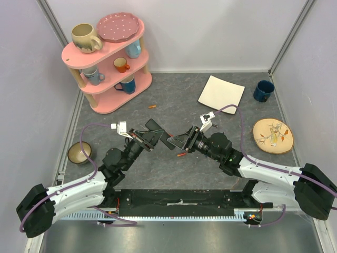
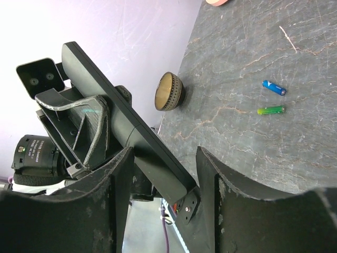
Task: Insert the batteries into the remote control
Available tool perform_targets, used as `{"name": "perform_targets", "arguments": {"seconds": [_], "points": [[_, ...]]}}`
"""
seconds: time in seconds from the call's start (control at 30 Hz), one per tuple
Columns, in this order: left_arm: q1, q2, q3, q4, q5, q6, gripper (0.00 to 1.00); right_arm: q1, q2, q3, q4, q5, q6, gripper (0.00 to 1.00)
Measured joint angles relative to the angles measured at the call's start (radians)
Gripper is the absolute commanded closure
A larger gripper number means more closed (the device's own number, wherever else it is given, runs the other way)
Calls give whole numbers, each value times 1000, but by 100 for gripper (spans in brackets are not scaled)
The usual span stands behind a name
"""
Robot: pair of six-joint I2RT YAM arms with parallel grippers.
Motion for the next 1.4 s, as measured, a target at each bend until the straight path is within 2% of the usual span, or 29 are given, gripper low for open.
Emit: {"name": "perform_targets", "arguments": {"seconds": [0.67,1.1,1.2,1.4], "points": [[5,1,-1,0,-6,0,98,-1,3,0,5,-17,0,59],[7,1,-1,11,-10,0,98,-2,-2,0,10,-23,-5,59],[8,0,-1,11,-10,0,98,-2,-2,0,12,-24,-5,55],[8,0,-1,12,-6,0,98,-2,-2,-1,1,-19,-4,38]]}}
